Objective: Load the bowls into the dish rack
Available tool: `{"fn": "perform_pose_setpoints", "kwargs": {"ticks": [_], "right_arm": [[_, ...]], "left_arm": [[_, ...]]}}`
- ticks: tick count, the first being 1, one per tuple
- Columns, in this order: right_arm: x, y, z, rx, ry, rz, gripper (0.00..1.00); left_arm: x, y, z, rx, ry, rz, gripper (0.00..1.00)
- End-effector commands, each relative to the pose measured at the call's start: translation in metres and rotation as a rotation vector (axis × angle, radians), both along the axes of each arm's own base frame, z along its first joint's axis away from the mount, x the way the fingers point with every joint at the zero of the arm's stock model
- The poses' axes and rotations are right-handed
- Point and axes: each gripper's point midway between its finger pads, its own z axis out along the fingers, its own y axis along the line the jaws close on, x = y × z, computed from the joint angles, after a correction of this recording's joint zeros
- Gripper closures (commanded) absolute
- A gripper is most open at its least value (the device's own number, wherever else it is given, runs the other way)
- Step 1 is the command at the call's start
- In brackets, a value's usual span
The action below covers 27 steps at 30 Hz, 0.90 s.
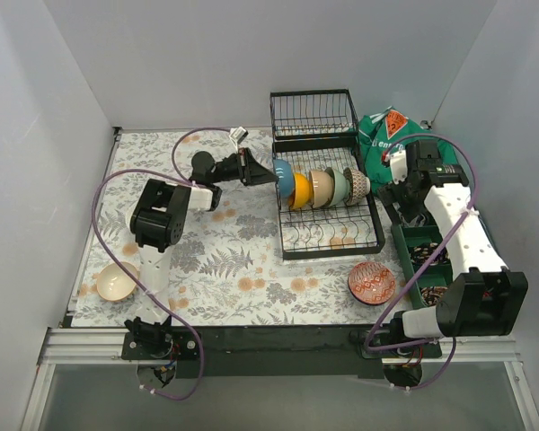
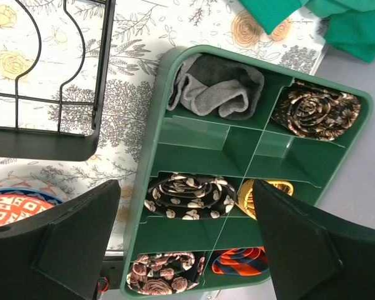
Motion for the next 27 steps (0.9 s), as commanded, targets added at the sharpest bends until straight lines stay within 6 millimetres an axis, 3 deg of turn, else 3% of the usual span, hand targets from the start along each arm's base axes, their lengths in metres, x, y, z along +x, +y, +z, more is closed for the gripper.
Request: {"fn": "perform_pose_setpoints", "kwargs": {"ticks": [1,6,14,15,19,27], "right_arm": [[0.008,-0.002,0.003,-0.01,0.003,0.004,0.05],[0.014,-0.001,0.002,-0.011,0.014,0.01,0.05],[0.021,0.003,-0.001,-0.017,0.034,0.029,0.05],[0.022,0.005,-0.001,-0.014,0.035,0.034,0.05],[0.028,0.011,-0.001,-0.001,0.031,0.052,0.06],[0.037,0.018,0.001,0.022,0.014,0.061,0.06]], "left_arm": [[-0.034,0.007,0.04,-0.154,0.163,-0.14,1.0],[-0.031,0.003,0.023,-0.154,0.182,-0.169,1.0],[-0.028,0.0,0.014,-0.138,0.198,-0.161,1.0],[-0.027,0.0,0.014,-0.132,0.187,-0.152,0.89],[-0.03,0.003,0.015,-0.094,0.19,-0.138,0.73],[-0.034,0.024,0.017,0.022,0.178,-0.088,0.61]]}}
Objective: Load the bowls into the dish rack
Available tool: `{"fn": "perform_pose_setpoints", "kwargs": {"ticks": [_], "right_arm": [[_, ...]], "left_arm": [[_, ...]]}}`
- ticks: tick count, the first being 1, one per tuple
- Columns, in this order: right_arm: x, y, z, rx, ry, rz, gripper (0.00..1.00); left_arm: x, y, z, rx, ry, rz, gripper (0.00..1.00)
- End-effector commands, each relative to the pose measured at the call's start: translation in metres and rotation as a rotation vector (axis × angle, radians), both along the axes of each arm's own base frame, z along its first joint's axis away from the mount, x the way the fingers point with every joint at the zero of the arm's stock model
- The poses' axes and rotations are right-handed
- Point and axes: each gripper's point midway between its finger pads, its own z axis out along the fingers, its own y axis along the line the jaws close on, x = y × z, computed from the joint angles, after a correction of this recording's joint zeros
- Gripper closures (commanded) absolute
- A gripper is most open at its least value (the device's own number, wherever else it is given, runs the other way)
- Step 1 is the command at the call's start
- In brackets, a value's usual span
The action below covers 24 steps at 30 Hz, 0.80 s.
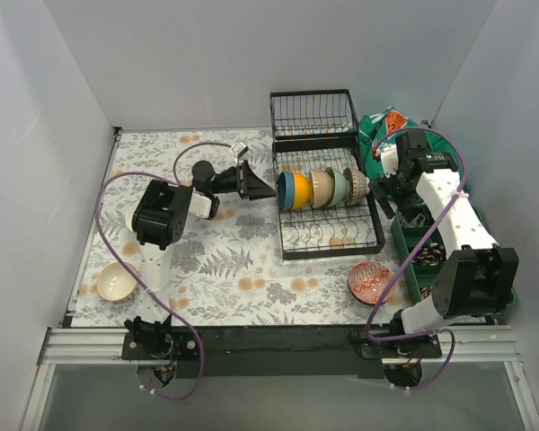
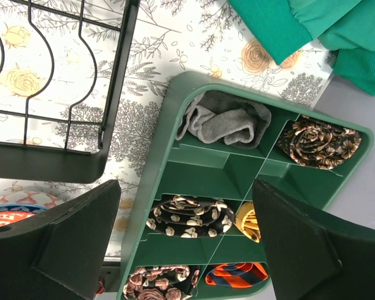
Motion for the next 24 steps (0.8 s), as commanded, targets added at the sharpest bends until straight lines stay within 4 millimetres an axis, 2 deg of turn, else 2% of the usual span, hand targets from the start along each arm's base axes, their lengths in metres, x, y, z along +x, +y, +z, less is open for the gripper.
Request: {"fn": "perform_pose_setpoints", "kwargs": {"ticks": [1,2,3,4,5,6,7,8,9,10,11,12,13,15,16,17,19,20,24], "right_arm": [[0.014,0.008,0.013,0.028,-0.05,0.012,0.06],[0.015,0.007,0.016,0.029,-0.06,0.009,0.06],[0.015,0.008,0.017,0.03,-0.066,0.01,0.06],[0.015,0.008,0.018,0.032,-0.069,0.01,0.06],[0.014,0.008,0.021,0.035,-0.079,0.009,0.06],[0.013,0.008,0.021,0.036,-0.083,0.008,0.05],[0.011,0.008,0.025,0.041,-0.099,0.008,0.05],[0.01,0.01,0.025,0.05,-0.103,0.009,0.05],[0.007,0.01,0.024,0.056,-0.1,0.008,0.05],[0.006,0.011,0.027,0.063,-0.113,0.01,0.05],[0.004,0.014,0.028,0.077,-0.115,0.014,0.05],[0.005,0.015,0.03,0.083,-0.124,0.017,0.05],[0.006,0.016,0.032,0.088,-0.132,0.019,0.05],[0.012,0.018,0.039,0.097,-0.154,0.028,0.05],[0.017,0.019,0.045,0.101,-0.172,0.031,0.05],[0.021,0.023,0.049,0.119,-0.18,0.038,0.05],[0.026,0.028,0.054,0.141,-0.191,0.05,0.06],[0.03,0.033,0.058,0.164,-0.201,0.061,0.05],[0.035,0.052,0.06,0.227,-0.197,0.119,0.05]], "left_arm": [[-0.019,0.023,0.066,-0.004,0.029,-0.029,0.61],[-0.021,0.026,0.077,0.008,0.004,-0.022,0.6],[-0.019,0.031,0.076,0.028,-0.013,-0.011,0.6],[-0.018,0.035,0.068,0.077,0.099,-0.001,0.6],[-0.015,0.04,0.064,0.113,-0.025,0.018,0.59],[-0.012,0.047,0.079,0.139,-0.087,0.055,0.59],[-0.014,0.053,0.075,0.206,0.025,0.059,0.58],[-0.01,0.061,0.074,0.254,-0.136,0.076,0.57],[-0.006,0.074,0.082,0.31,-0.162,0.136,0.57],[-0.01,0.085,0.084,0.398,-0.103,0.154,0.57],[-0.009,0.097,0.08,0.487,-0.206,0.166,0.56],[-0.011,0.108,0.075,0.573,-0.23,0.174,0.56],[-0.022,0.13,0.059,0.758,-0.174,0.203,0.56],[-0.029,0.158,0.047,0.932,-0.252,0.202,0.57],[-0.037,0.179,0.047,1.053,-0.278,0.238,0.57],[-0.047,0.194,0.032,1.138,-0.273,0.232,0.57],[-0.054,0.217,0.028,1.26,-0.327,0.255,0.56],[-0.057,0.238,0.031,1.363,-0.347,0.308,0.55],[-0.076,0.268,0.013,1.52,-0.328,0.317,0.52]]}}
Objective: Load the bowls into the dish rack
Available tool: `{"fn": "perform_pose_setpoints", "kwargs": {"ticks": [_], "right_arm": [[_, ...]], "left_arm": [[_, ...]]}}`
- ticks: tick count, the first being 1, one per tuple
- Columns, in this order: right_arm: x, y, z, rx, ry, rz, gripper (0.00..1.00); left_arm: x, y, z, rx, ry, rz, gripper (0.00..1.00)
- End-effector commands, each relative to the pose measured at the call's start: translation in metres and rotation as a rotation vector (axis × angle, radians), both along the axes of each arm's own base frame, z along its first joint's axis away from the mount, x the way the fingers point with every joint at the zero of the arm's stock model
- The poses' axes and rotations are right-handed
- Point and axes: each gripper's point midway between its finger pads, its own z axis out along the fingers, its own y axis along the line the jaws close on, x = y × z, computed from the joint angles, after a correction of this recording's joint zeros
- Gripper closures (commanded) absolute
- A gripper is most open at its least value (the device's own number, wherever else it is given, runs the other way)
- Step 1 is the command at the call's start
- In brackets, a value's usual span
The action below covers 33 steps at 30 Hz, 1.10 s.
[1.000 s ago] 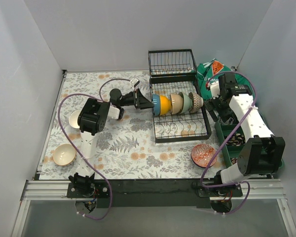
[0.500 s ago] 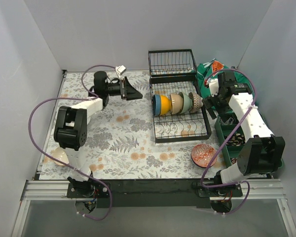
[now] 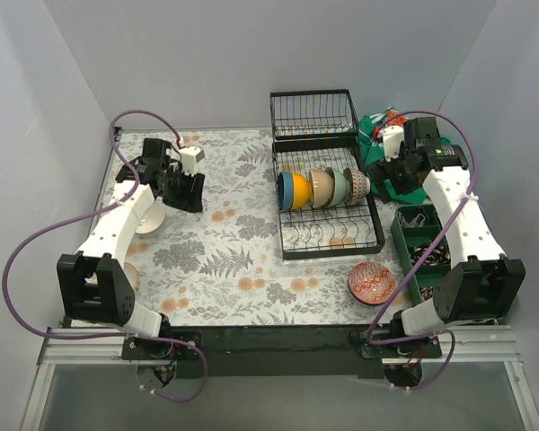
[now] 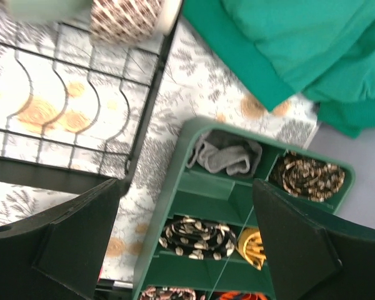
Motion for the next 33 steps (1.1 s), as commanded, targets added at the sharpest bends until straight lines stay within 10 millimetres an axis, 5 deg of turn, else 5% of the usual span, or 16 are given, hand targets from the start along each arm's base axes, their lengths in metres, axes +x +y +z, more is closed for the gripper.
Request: {"fn": "perform_pose_setpoints", "kwargs": {"ticks": [1,12,22,29,30,31,33], "right_arm": [[0.015,0.027,0.016,0.099,-0.052,0.079,0.06],[0.03,0.055,0.042,0.249,-0.089,0.104,0.05],[0.036,0.034,0.049,0.153,-0.13,0.04,0.05],[0.024,0.042,0.071,0.186,-0.193,0.111,0.05],[0.022,0.042,0.073,0.186,-0.197,0.113,0.05],[0.019,0.042,0.08,0.193,-0.215,0.11,0.05],[0.013,0.043,0.086,0.209,-0.234,0.102,0.05]], "left_arm": [[-0.029,0.065,-0.021,0.357,0.034,0.035,0.51],[-0.009,0.115,-0.048,0.562,0.107,0.134,0.51],[0.001,0.141,-0.091,0.604,0.128,0.123,0.62],[0.001,0.147,-0.112,0.647,0.133,0.092,0.75],[0.001,0.146,-0.113,0.643,0.139,0.088,0.88],[0.0,0.143,-0.11,0.624,0.153,0.083,0.97],[0.007,0.134,-0.09,0.579,0.132,0.091,1.0]]}}
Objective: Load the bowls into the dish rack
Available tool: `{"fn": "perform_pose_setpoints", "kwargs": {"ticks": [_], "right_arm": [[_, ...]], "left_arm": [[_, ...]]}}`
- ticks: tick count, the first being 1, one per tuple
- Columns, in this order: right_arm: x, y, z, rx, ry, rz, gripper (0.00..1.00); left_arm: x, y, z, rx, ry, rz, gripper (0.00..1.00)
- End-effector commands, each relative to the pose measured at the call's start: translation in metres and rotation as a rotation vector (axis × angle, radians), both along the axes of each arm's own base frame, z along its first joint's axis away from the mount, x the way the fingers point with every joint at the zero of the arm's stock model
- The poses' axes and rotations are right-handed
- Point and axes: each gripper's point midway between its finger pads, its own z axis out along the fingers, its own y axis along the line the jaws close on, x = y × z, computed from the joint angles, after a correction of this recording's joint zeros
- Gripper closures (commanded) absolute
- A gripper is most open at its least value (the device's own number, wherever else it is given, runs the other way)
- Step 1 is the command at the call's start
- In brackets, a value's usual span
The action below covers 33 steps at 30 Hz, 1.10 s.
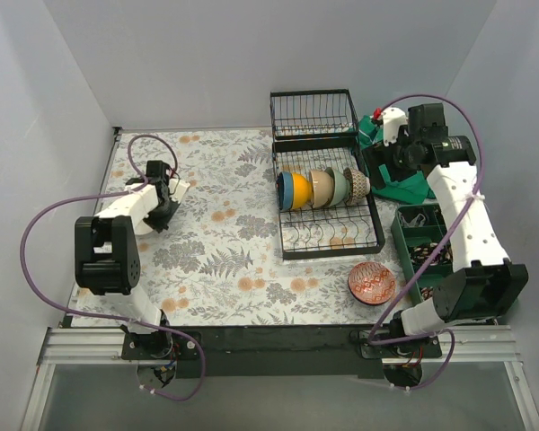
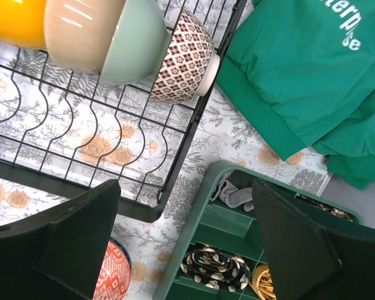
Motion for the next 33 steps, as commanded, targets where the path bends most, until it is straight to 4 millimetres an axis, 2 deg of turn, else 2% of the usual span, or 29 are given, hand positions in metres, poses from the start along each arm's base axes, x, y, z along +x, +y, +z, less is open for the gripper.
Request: {"fn": "perform_pose_setpoints", "kwargs": {"ticks": [1,2,3,4,5,6,7,8,10,11,12,13,14,15,16,17,18,19,20,22,23,24,25,26,27,28,30,32,33], "right_arm": [[-0.015,0.005,0.051,0.058,-0.158,0.005,0.05],[-0.02,0.005,0.05,0.064,-0.161,0.004,0.05],[-0.023,0.005,0.05,0.064,-0.173,0.005,0.05],[-0.034,0.002,0.041,0.054,-0.166,0.005,0.05],[-0.039,-0.005,0.036,0.026,-0.164,-0.015,0.05],[-0.042,-0.009,0.033,0.004,-0.171,-0.021,0.05],[-0.051,-0.013,0.024,-0.016,-0.162,-0.026,0.05],[-0.055,-0.02,0.022,-0.045,-0.165,-0.045,0.05],[-0.064,-0.026,0.014,-0.067,-0.161,-0.058,0.05],[-0.067,-0.032,0.011,-0.088,-0.156,-0.088,0.05],[-0.069,-0.034,0.012,-0.08,-0.158,-0.108,0.05],[-0.072,-0.038,0.013,-0.076,-0.16,-0.123,0.05],[-0.074,-0.043,0.012,-0.079,-0.158,-0.145,0.05],[-0.075,-0.052,0.012,-0.087,-0.154,-0.182,0.05],[-0.076,-0.059,0.012,-0.1,-0.156,-0.205,0.05],[-0.078,-0.068,0.009,-0.129,-0.149,-0.238,0.04],[-0.079,-0.075,0.007,-0.142,-0.144,-0.265,0.04],[-0.081,-0.077,0.007,-0.147,-0.146,-0.271,0.04],[-0.083,-0.085,0.005,-0.152,-0.139,-0.302,0.05],[-0.087,-0.089,-0.001,-0.153,-0.121,-0.315,0.04],[-0.088,-0.091,-0.003,-0.156,-0.111,-0.324,0.04],[-0.09,-0.096,-0.006,-0.164,-0.103,-0.338,0.05],[-0.091,-0.1,-0.007,-0.172,-0.1,-0.35,0.05],[-0.092,-0.103,-0.008,-0.178,-0.095,-0.36,0.05],[-0.092,-0.104,-0.009,-0.183,-0.093,-0.359,0.05],[-0.093,-0.105,-0.01,-0.186,-0.09,-0.365,0.05],[-0.094,-0.109,-0.012,-0.188,-0.081,-0.377,0.05],[-0.095,-0.111,-0.013,-0.192,-0.074,-0.383,0.05],[-0.095,-0.112,-0.014,-0.195,-0.068,-0.385,0.05]], "left_arm": [[0.017,-0.019,0.05,-0.084,-0.082,-0.03,1.0],[0.039,-0.042,0.089,-0.133,-0.169,-0.086,1.0],[0.033,-0.058,0.106,-0.17,-0.156,-0.128,1.0],[0.033,-0.09,0.125,-0.287,-0.172,-0.205,1.0],[0.041,-0.127,0.169,-0.364,-0.249,-0.309,1.0],[0.031,-0.149,0.182,-0.443,-0.227,-0.342,1.0],[0.025,-0.183,0.205,-0.597,-0.242,-0.407,1.0],[0.021,-0.208,0.233,-0.705,-0.274,-0.465,1.0],[0.011,-0.247,0.265,-0.954,-0.284,-0.522,1.0],[-0.009,-0.271,0.273,-1.113,-0.222,-0.568,1.0],[0.0,-0.286,0.293,-1.193,-0.307,-0.635,1.0],[-0.009,-0.298,0.302,-1.316,-0.237,-0.552,1.0],[-0.027,-0.313,0.308,-1.42,-0.171,-0.6,1.0],[-0.024,-0.324,0.312,-1.476,-0.258,-0.687,1.0],[-0.033,-0.333,0.313,-1.559,-0.18,-0.596,1.0],[-0.043,-0.35,0.317,-1.585,-0.207,-0.669,1.0],[-0.043,-0.364,0.321,-1.605,-0.26,-0.718,1.0],[-0.047,-0.375,0.311,-1.624,-0.236,-0.721,1.0],[-0.062,-0.392,0.31,-1.678,-0.167,-0.698,1.0],[-0.065,-0.417,0.3,-1.726,-0.175,-0.727,1.0],[-0.08,-0.434,0.297,-1.757,-0.105,-0.719,1.0],[-0.084,-0.443,0.3,-1.79,-0.115,-0.758,1.0],[-0.083,-0.455,0.286,-1.801,-0.074,-0.735,1.0],[-0.093,-0.469,0.283,-1.818,-0.037,-0.744,1.0],[-0.096,-0.474,0.286,-1.854,-0.023,-0.744,1.0],[-0.094,-0.483,0.275,-1.865,-0.004,-0.72,1.0],[-0.098,-0.493,0.275,-1.894,0.008,-0.726,1.0],[-0.092,-0.506,0.259,-1.9,0.035,-0.686,1.0],[-0.089,-0.51,0.26,-1.914,0.025,-0.693,1.0]]}}
